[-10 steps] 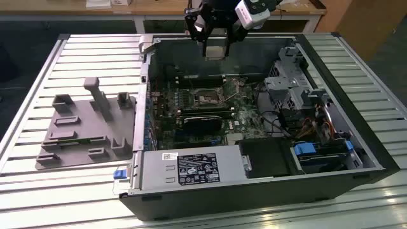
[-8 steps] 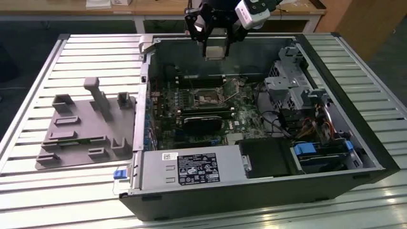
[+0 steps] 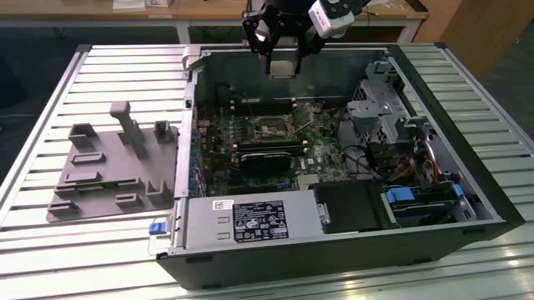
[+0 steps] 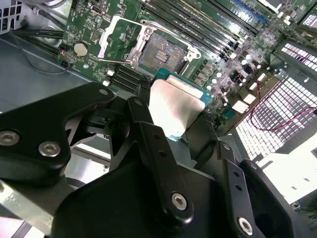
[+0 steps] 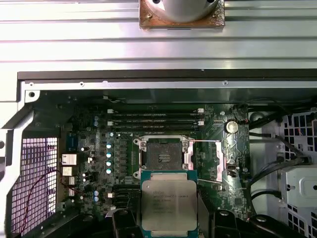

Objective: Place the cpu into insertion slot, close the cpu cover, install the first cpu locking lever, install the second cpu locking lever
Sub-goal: 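Place the cpu into insertion slot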

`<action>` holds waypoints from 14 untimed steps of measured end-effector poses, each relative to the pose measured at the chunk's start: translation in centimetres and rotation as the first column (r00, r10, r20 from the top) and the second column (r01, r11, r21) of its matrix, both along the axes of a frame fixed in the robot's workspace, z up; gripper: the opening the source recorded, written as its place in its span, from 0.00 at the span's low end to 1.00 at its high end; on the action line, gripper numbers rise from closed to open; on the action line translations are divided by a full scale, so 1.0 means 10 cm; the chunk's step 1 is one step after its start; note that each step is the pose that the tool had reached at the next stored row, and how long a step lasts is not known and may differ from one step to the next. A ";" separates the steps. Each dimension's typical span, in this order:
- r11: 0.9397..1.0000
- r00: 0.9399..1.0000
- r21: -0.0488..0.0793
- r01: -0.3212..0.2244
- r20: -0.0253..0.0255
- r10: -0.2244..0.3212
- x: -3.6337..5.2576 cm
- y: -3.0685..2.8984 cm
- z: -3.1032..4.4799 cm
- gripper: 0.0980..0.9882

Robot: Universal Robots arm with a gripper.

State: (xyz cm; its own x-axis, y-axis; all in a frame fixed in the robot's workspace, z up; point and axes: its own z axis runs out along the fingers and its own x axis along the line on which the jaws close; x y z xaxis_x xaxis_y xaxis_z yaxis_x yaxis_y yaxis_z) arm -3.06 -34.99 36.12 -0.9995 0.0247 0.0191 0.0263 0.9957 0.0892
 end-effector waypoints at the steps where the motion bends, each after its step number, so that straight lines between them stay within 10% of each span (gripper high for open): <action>1: 1.000 1.000 0.000 0.000 0.000 0.000 0.000 0.000 -0.005 0.49; 14: 1.000 1.000 0.000 0.000 0.000 0.000 0.000 0.000 -0.140 0.49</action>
State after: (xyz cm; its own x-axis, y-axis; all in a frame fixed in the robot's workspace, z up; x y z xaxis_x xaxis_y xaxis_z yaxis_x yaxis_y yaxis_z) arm -3.06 -34.99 34.72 -0.9995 0.0248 0.0190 0.0264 0.9956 0.0894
